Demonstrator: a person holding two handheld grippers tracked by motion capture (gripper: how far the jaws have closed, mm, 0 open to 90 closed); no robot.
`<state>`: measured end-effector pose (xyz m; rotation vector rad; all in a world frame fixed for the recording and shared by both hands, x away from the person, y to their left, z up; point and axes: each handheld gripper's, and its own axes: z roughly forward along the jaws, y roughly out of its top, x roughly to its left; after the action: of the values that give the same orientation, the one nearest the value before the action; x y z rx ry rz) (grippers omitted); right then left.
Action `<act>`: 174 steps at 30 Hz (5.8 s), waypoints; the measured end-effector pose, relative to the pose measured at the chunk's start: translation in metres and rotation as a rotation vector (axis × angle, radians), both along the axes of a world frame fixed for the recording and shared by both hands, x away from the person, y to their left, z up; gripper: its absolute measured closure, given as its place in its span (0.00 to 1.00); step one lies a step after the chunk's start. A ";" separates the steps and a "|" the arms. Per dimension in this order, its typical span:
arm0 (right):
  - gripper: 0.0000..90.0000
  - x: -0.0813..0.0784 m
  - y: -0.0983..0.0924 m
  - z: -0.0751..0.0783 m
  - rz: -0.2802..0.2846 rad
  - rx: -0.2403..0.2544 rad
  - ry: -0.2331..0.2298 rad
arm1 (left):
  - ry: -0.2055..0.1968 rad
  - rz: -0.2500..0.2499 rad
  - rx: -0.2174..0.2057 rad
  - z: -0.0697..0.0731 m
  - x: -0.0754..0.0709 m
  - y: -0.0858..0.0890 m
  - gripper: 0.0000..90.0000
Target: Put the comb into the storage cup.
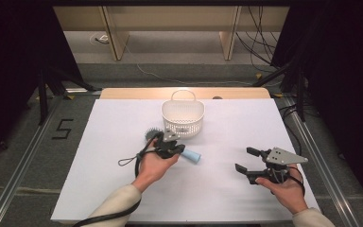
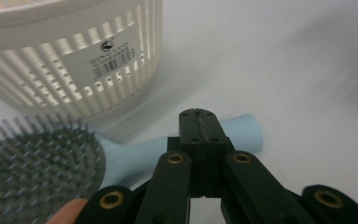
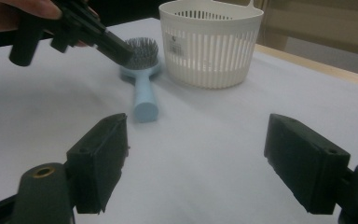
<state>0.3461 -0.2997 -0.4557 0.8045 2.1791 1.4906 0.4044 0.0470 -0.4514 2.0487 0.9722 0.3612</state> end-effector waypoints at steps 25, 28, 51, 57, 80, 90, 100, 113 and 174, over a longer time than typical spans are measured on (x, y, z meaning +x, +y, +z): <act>0.25 0.000 0.001 -0.001 0.020 -0.008 0.010 | 0.172 0.053 0.132 -0.016 0.040 -0.045 1.00; 0.25 0.000 0.001 -0.002 0.021 -0.006 0.010 | 0.181 0.055 0.133 -0.016 0.041 -0.045 1.00; 0.25 0.001 0.001 -0.003 0.025 -0.006 0.024 | 0.307 0.012 0.173 -0.013 0.036 -0.032 1.00; 0.25 0.000 0.002 -0.003 0.028 -0.008 0.022 | 0.343 0.003 0.185 -0.010 0.023 -0.021 1.00; 0.25 0.000 0.002 -0.003 0.023 -0.013 0.025 | 0.390 0.030 0.234 -0.017 -0.020 0.046 1.00; 0.25 0.001 0.002 -0.004 0.021 -0.018 0.025 | 0.402 0.060 0.271 -0.016 -0.021 0.068 1.00; 0.25 0.001 0.002 -0.004 0.025 -0.021 0.030 | 0.422 0.113 0.264 -0.016 -0.021 0.096 1.00; 0.25 0.000 0.001 -0.004 0.030 -0.021 0.026 | 0.364 0.149 0.340 -0.016 -0.021 0.107 1.00; 0.21 0.002 -0.001 -0.005 0.023 -0.016 0.021 | -0.087 -0.003 0.116 0.018 -0.046 0.157 0.00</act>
<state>0.3476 -0.3004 -0.4609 0.7962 2.2193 1.4807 0.3581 0.2039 -0.4338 2.1197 0.9134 0.5114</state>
